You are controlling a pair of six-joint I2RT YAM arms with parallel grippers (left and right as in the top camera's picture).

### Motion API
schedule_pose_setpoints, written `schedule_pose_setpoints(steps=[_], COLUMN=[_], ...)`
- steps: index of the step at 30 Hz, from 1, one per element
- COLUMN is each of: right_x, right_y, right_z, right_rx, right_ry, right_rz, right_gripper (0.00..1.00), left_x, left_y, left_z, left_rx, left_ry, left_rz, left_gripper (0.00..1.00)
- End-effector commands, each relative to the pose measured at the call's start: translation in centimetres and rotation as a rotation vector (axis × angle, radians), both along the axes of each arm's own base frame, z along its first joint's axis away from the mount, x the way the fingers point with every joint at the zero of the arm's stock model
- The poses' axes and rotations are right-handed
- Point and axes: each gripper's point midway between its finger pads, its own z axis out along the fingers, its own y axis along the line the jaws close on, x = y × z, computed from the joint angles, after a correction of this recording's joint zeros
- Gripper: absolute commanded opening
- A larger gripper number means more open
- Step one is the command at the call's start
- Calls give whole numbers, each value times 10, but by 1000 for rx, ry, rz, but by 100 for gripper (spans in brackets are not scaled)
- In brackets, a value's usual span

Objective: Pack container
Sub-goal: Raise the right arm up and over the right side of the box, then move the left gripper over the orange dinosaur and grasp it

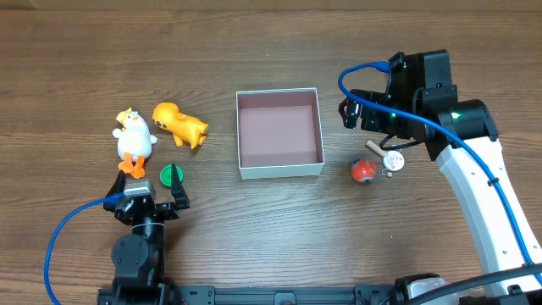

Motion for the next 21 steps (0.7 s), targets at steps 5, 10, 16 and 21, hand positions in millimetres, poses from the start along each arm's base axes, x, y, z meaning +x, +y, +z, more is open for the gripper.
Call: schedule_pose_setpoints(steps=[5, 10, 16, 21], right_x=[3, 3, 3, 3], right_y=[3, 3, 3, 3], right_z=[10, 10, 10, 10], right_rx=[11, 11, 11, 11], right_ry=[-24, -24, -24, -24], right_rz=[5, 5, 5, 5], right_gripper=[100, 100, 100, 100], left_x=[2, 1, -12, -16], left_y=[-15, -37, -37, -38], left_z=[-2, 26, 83, 129], left_rx=[6, -21, -125, -124], left_ry=[-2, -92, -174, -184], left_rz=[-94, -219, -222, -226], left_gripper=[100, 100, 100, 100])
